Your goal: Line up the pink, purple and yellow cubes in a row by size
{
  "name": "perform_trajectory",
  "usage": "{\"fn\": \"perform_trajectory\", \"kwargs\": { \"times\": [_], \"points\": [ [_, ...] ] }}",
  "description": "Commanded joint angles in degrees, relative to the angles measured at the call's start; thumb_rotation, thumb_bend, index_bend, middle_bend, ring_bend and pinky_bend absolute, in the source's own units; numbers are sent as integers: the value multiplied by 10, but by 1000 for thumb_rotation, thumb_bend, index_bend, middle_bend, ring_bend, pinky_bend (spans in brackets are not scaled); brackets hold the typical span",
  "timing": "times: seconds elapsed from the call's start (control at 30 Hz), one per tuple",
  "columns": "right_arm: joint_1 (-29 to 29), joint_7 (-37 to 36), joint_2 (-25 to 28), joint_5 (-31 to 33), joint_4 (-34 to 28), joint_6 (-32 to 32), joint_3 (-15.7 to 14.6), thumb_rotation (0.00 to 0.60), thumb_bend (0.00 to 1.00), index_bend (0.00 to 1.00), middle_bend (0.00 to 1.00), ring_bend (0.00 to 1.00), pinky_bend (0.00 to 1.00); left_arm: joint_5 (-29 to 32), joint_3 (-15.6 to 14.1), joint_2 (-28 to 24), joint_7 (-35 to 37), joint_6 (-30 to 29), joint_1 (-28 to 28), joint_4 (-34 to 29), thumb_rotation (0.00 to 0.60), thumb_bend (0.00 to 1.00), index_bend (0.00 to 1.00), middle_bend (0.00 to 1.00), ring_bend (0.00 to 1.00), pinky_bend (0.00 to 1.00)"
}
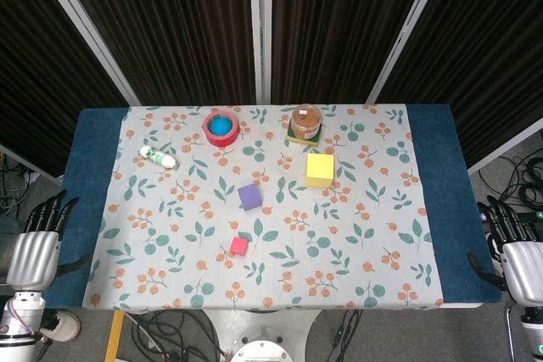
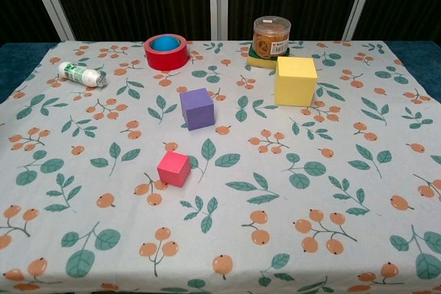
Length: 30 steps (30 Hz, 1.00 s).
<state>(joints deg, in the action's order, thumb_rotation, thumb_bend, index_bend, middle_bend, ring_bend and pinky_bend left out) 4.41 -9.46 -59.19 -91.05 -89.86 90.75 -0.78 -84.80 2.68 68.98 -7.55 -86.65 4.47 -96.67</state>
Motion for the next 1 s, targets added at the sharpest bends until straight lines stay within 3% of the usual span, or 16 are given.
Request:
{"fn": "perform_trajectory", "kwargs": {
  "times": [0.03, 0.57, 0.8, 1.0],
  "points": [
    [2, -2, -1, 4, 2, -9, 2, 600, 219, 17, 3, 0, 150, 0, 0, 1, 3, 2, 1, 1, 600, 69, 145, 24, 39, 108],
    [22, -16, 15, -12, -18, -58, 1, 600, 219, 0, 27, 0, 150, -1, 4, 1, 17, -5, -1, 5, 600, 70, 145, 24, 39, 107],
    [113, -6, 13, 17, -26, -191, 36, 600, 220, 0, 41, 0, 148, -4, 3, 1, 18, 0, 2, 5, 600, 70, 145, 24, 39, 107],
    [220, 61, -39, 102, 0, -345, 87, 600, 217, 0, 25, 0, 154, 1, 1, 0, 19, -1, -2, 3, 600, 70, 145, 24, 38, 107]
  ]
}}
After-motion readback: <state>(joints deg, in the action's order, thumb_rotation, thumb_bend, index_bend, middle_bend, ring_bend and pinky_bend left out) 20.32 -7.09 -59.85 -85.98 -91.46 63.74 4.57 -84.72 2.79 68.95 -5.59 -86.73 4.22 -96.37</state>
